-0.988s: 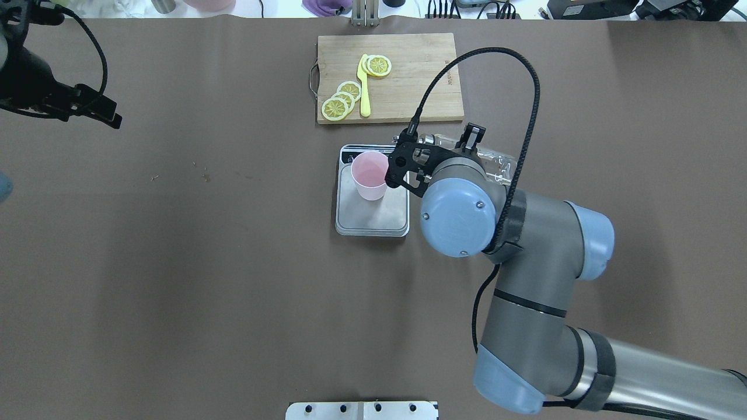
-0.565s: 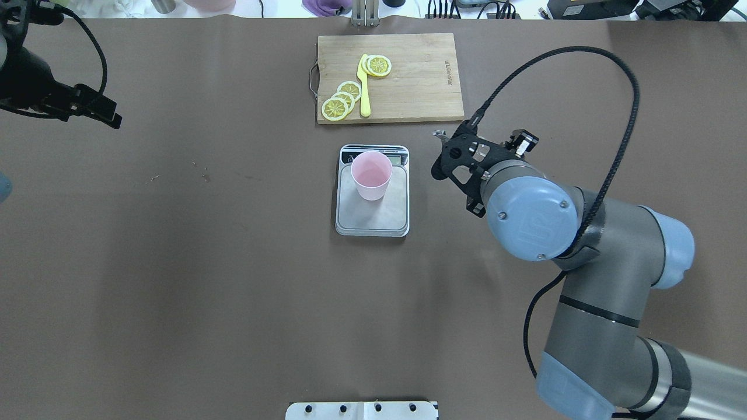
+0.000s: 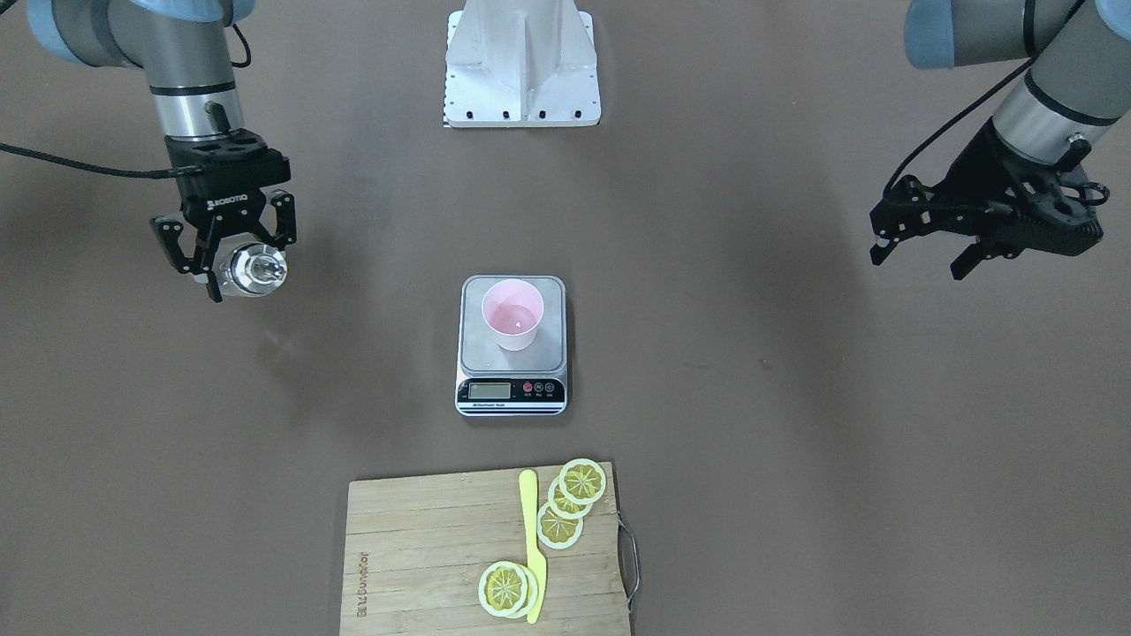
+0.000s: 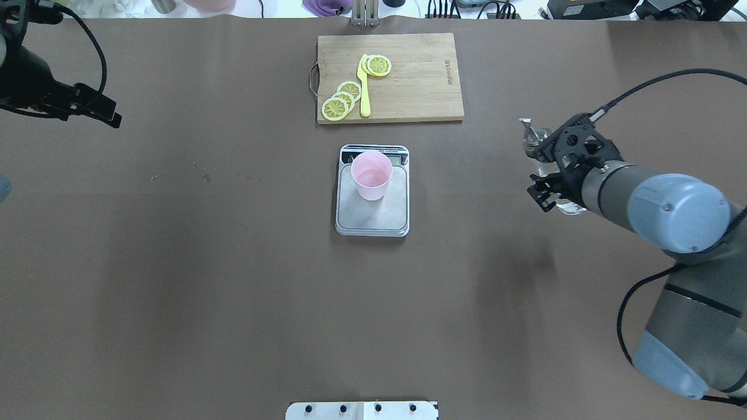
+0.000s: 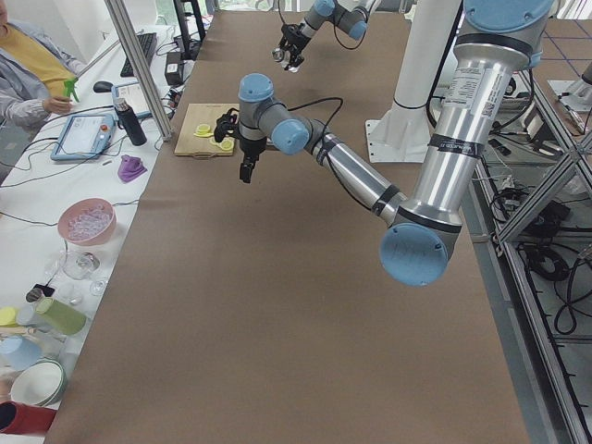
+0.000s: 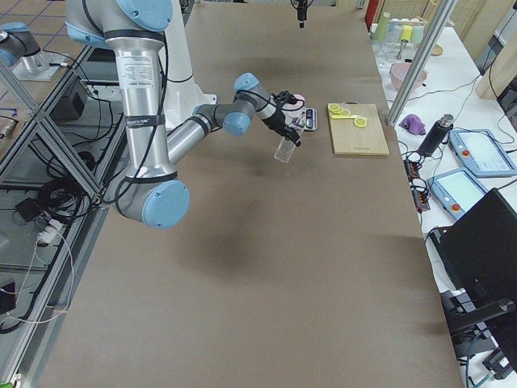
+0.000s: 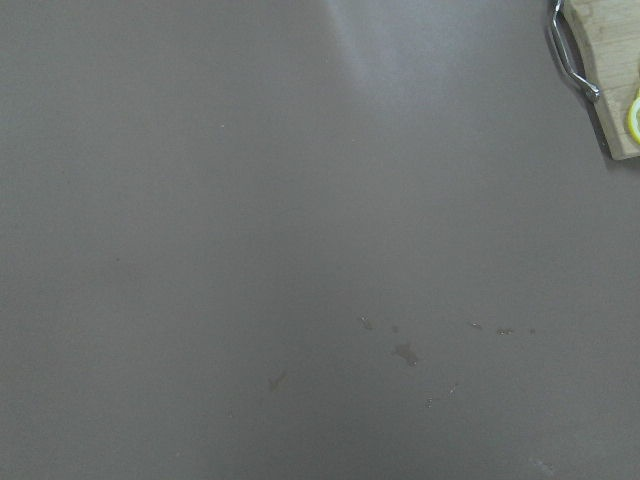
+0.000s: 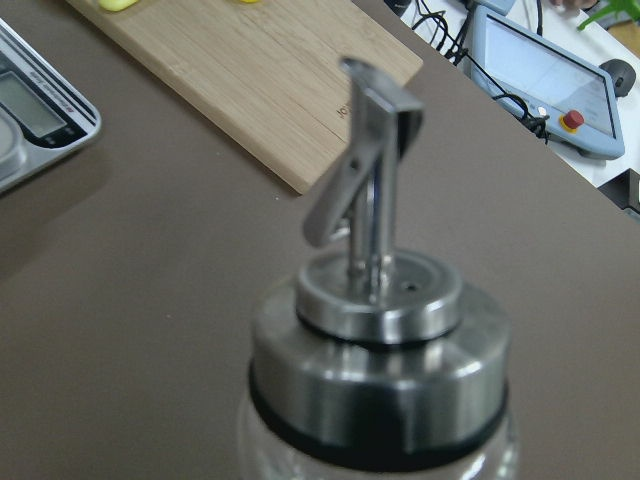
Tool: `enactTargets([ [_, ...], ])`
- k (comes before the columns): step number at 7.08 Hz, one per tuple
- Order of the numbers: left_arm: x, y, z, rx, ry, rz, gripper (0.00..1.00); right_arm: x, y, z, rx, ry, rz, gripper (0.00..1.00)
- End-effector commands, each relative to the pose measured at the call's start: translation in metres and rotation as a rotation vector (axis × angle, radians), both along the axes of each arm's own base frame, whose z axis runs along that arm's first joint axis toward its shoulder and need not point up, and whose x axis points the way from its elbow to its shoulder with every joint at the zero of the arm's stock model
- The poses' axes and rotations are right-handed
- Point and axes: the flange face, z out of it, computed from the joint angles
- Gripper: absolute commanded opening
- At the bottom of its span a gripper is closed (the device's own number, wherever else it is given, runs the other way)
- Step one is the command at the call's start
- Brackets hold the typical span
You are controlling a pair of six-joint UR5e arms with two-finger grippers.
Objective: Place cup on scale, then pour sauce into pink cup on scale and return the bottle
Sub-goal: 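Tilt the bottle upright and carry it back with the right gripper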
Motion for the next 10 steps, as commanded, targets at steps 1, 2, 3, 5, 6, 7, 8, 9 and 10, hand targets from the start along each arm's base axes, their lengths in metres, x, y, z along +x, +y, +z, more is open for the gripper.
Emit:
enactTargets([
  [1,-0.001,0.001,-0.002,0.004,0.002,0.0,0.97,0.04,-0.005,0.06,-0.014,-0.184,0.037,0.0],
  [2,-0.001,0.002,-0.003,0.005,0.003,0.0,0.97,0.054,-0.016,0.1,0.023,-0.261,0.047,0.0],
  [3,-0.001,0.002,-0.003,0.006,0.003,0.0,0.97,0.076,-0.028,0.141,0.054,-0.33,0.049,0.0],
  [5,-0.001,0.001,-0.004,0.008,0.004,0.0,0.97,0.127,-0.043,0.18,0.08,-0.404,0.045,0.0],
  [6,-0.001,0.001,-0.004,0.008,0.004,0.0,0.97,0.138,-0.044,0.19,0.102,-0.419,0.054,0.0],
  [7,-0.001,0.001,-0.004,0.006,0.003,0.0,0.97,0.146,-0.038,0.215,0.14,-0.45,0.055,0.0],
  [8,-0.001,0.001,-0.004,0.008,0.004,0.0,0.97,0.152,-0.032,0.249,0.169,-0.486,0.058,0.0],
  [9,-0.001,0.001,-0.005,0.007,0.004,-0.001,0.97,0.156,-0.032,0.261,0.18,-0.527,0.07,0.0],
  [10,-0.001,0.002,-0.006,0.002,0.007,-0.007,0.97,0.158,-0.032,0.262,0.207,-0.542,0.076,0.0],
])
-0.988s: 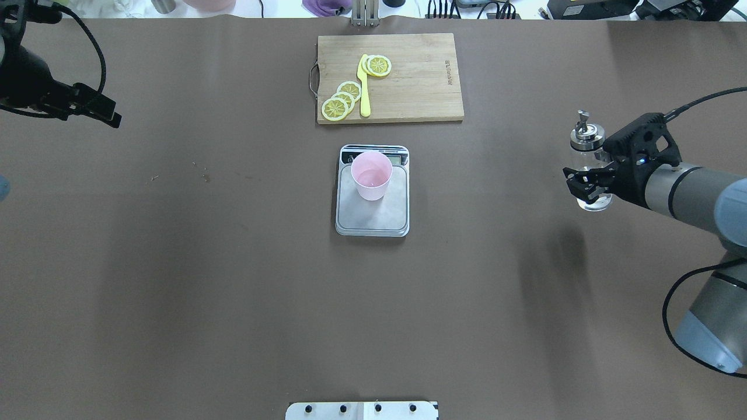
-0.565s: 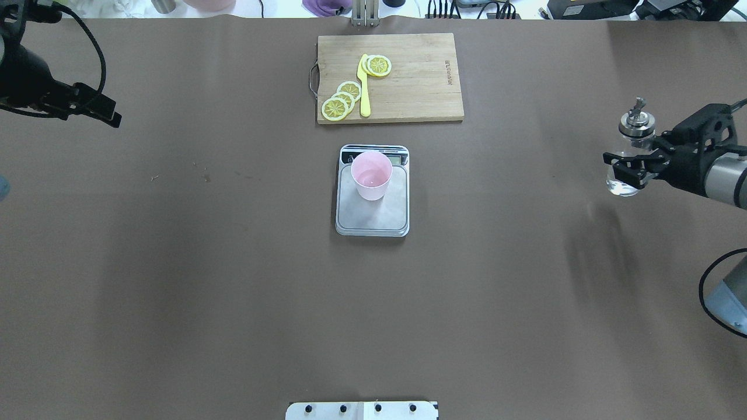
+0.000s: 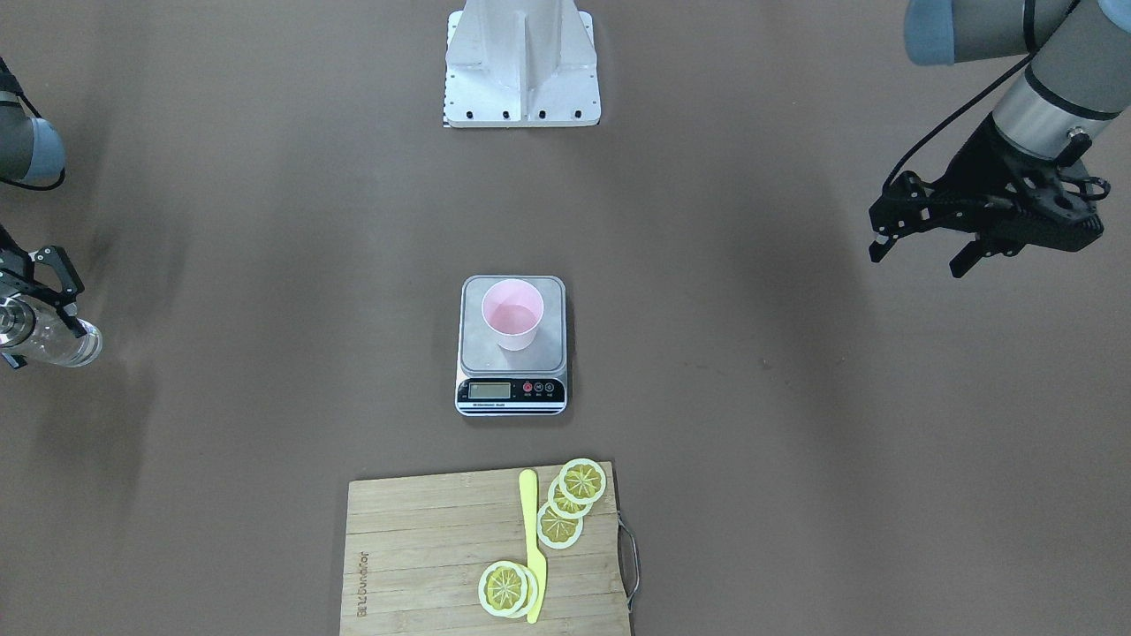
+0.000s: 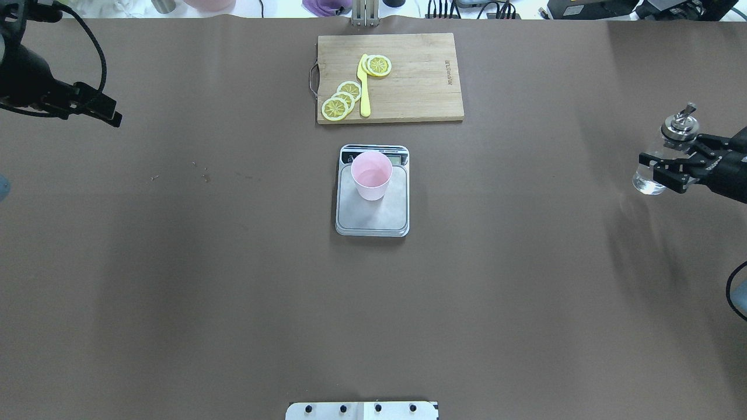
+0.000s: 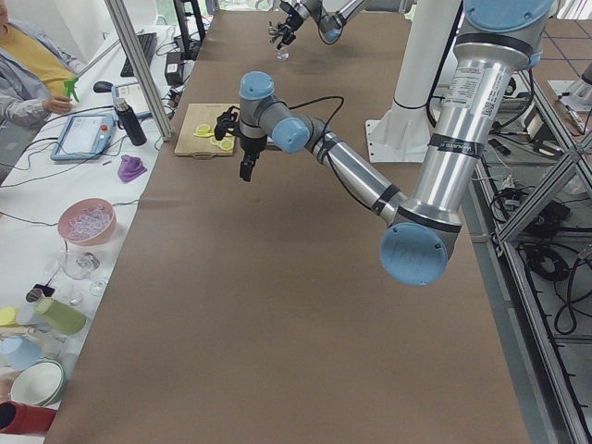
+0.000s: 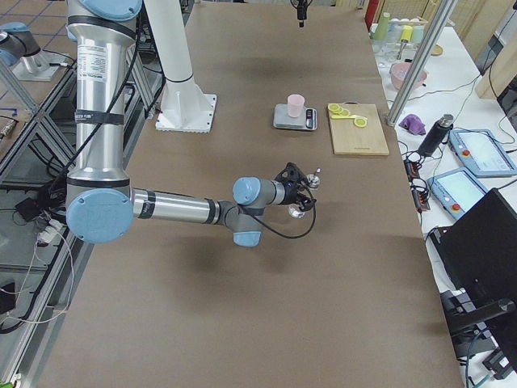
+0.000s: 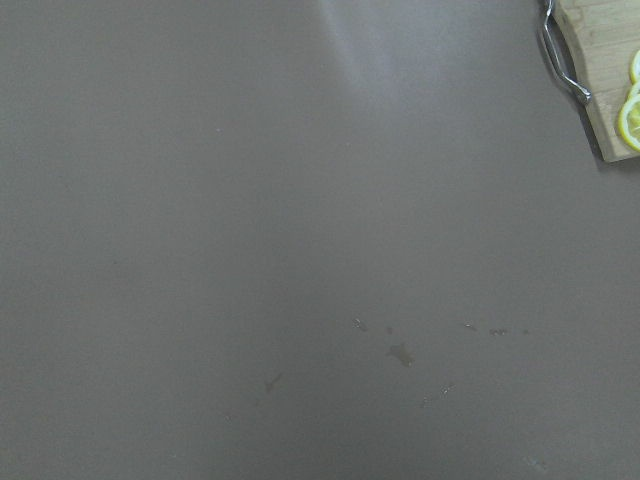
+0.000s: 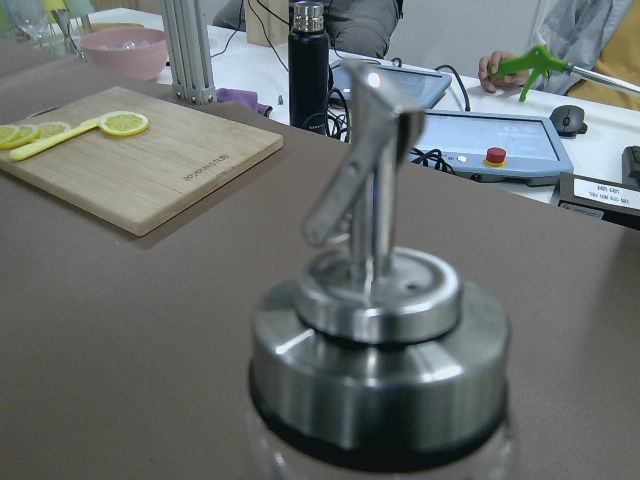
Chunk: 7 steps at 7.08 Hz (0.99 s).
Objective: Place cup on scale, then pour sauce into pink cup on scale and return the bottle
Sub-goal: 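Lower the sauce bottle onto the table with the right gripper and release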
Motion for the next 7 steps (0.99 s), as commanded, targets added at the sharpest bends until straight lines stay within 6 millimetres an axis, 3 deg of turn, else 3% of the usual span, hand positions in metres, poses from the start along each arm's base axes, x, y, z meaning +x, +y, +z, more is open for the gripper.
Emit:
enactTargets([
  [1,0.001,0.0,-0.002,-0.015,0.006,-0.013,0.97,0.008,0.005,0.016,0.042,-0.047,0.016,0.0],
  [4,0.001,0.0,-0.002,-0.014,0.007,-0.013,0.97,0.019,0.022,0.055,0.097,-0.087,0.017,0.0],
  [7,0.001,0.0,-0.002,-0.016,0.006,-0.013,0.97,0.019,0.025,0.064,0.091,-0.083,0.005,0.0],
])
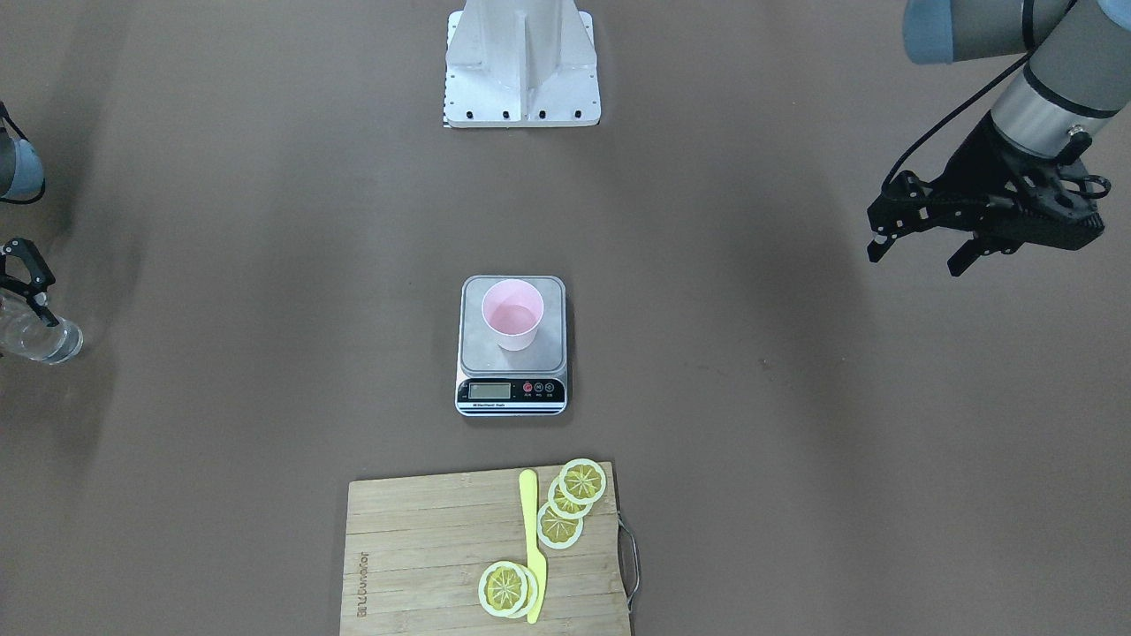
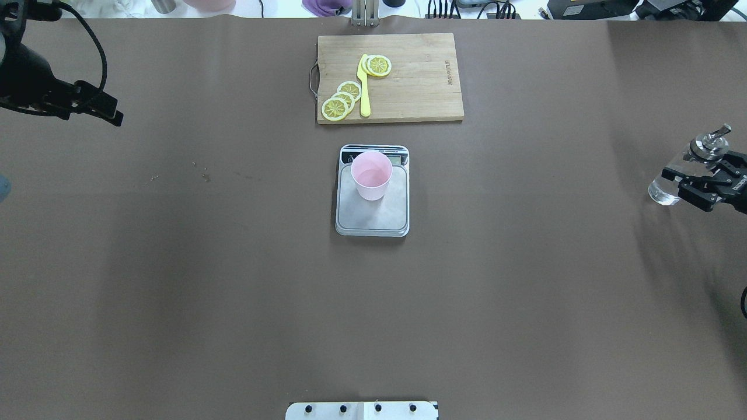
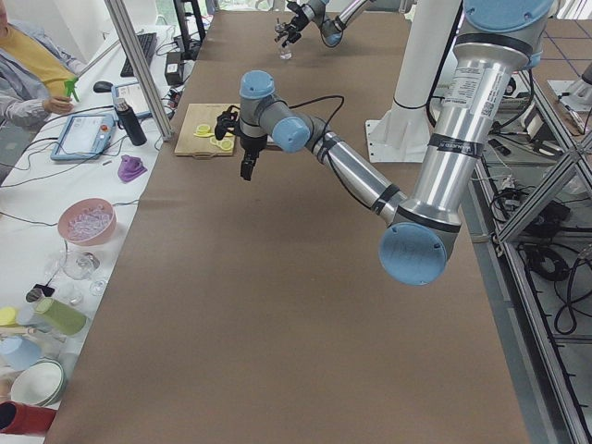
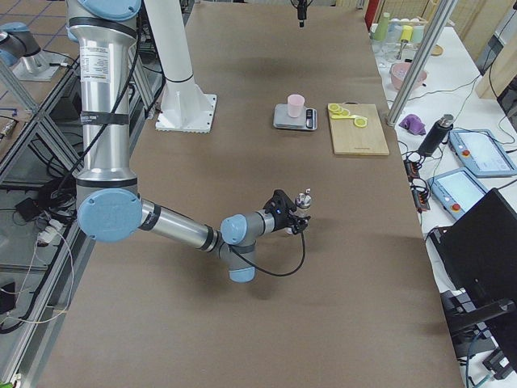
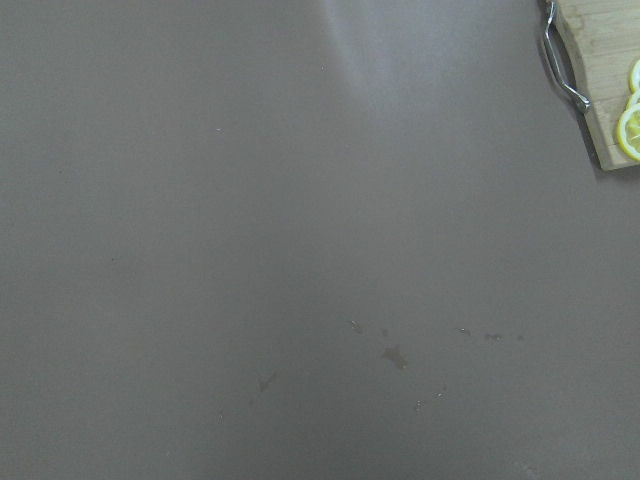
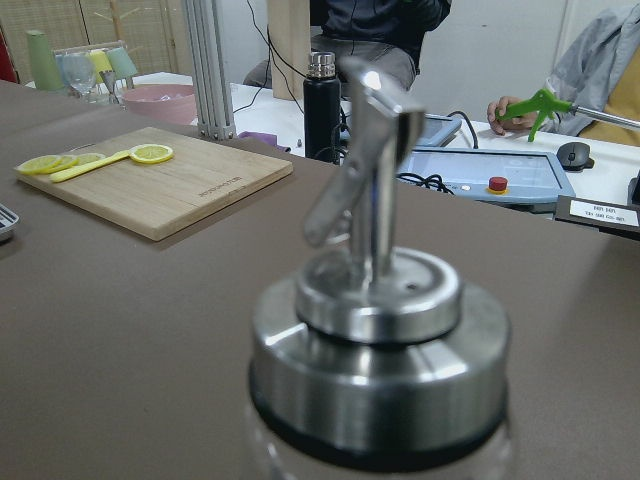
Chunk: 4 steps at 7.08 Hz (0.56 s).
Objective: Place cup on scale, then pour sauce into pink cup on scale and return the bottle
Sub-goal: 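Lower the sauce bottle onto the table with the right gripper and release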
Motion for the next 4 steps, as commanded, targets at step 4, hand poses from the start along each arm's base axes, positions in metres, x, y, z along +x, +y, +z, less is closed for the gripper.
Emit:
enactTargets([
  [4,-0.002,0.002,-0.005,0.009,0.005,-0.002,0.97,0.007,0.014,0.016,0.011,-0.009,-0.017,0.0],
])
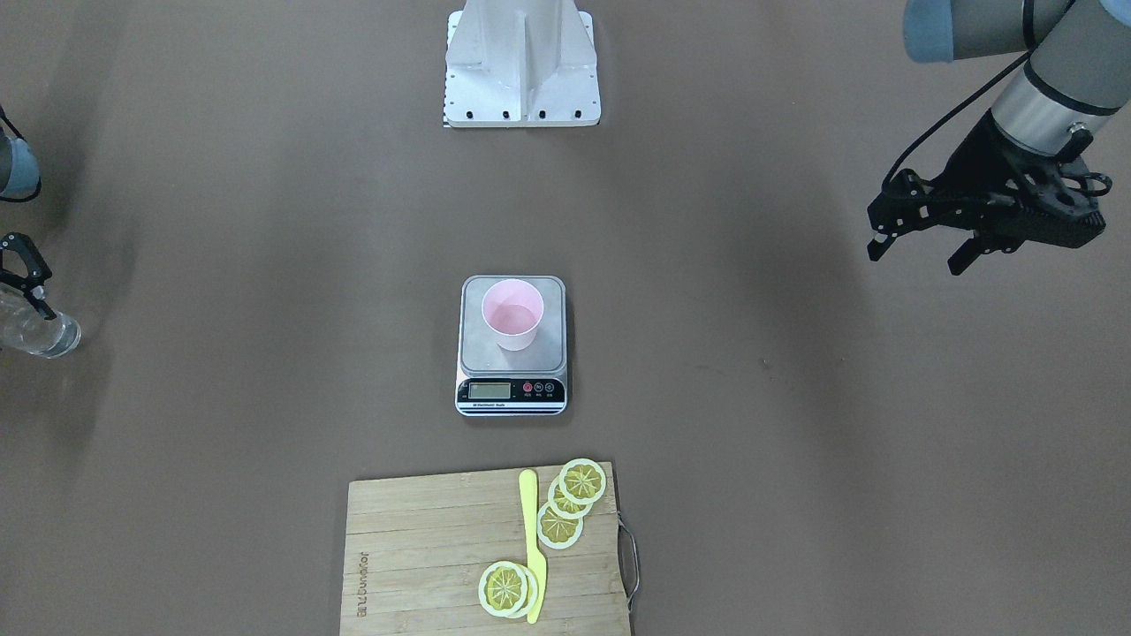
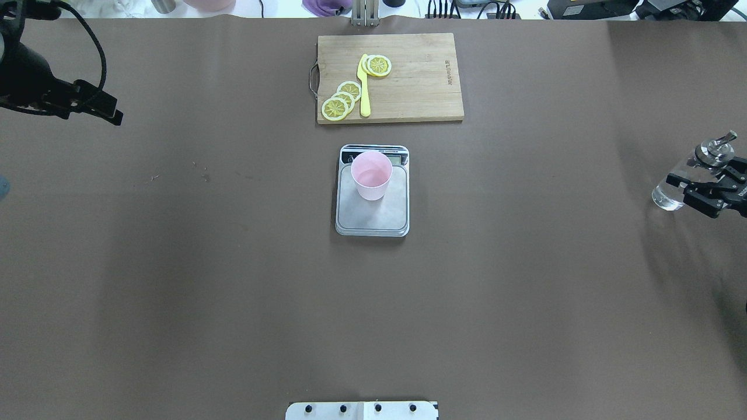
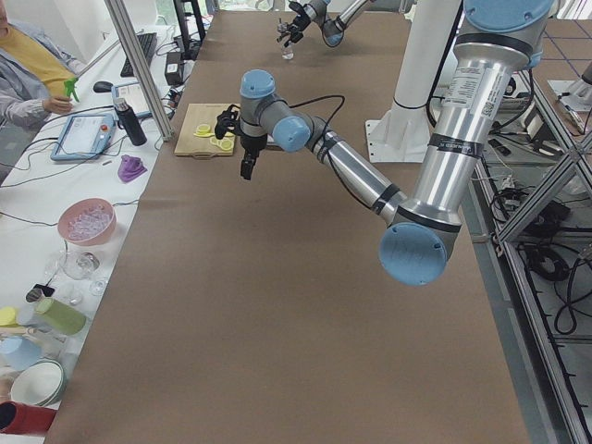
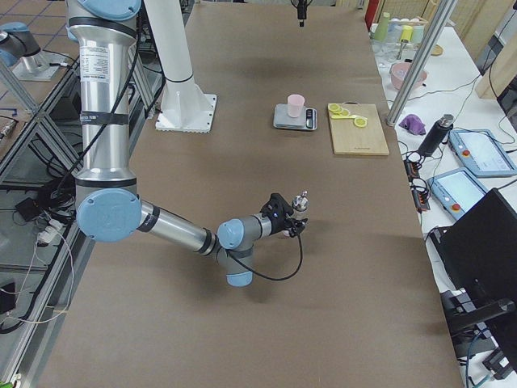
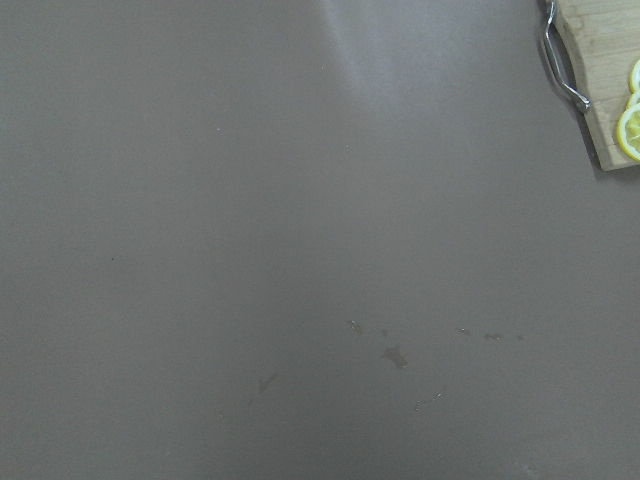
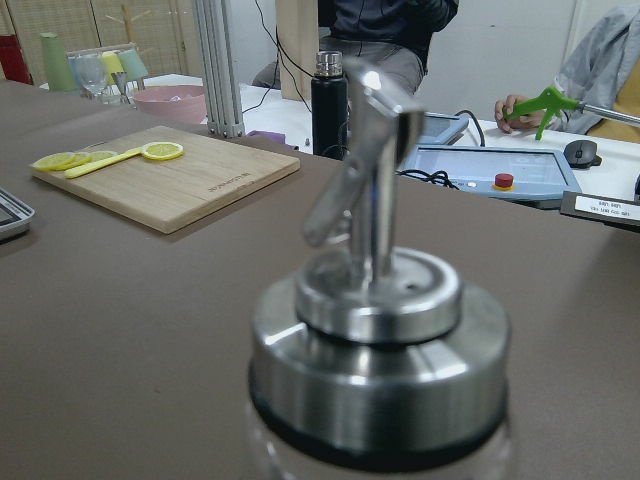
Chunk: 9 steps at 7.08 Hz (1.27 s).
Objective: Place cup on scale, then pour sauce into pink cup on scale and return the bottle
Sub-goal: 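Lower the sauce bottle onto the table with the right gripper and release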
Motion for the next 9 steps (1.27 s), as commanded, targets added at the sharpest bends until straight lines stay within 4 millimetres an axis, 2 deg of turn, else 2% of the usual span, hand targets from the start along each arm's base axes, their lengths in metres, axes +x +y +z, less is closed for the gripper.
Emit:
enactTargets([
  [1,-0.0011,0.002,-0.0025,0.004,0.003,0.001,0.97,0.0,0.0047,0.0054,-0.004,0.002,-0.009,0.0],
  [5,-0.0016,0.0047,-0.0062,0.0,0.0,0.001,0.97,-0.0041,0.0011,0.0054,-0.008,0.004,-0.008,0.0],
  [6,-0.0016,0.0047,-0.0062,-0.001,0.0,0.0,0.97,-0.0049,0.0014,0.007,-0.028,-0.006,-0.011,0.05],
  [9,-0.0016,0.0046,-0.006,-0.004,0.0,-0.001,0.97,-0.0079,0.0006,0.0054,-0.02,-0.007,-0.016,0.07],
])
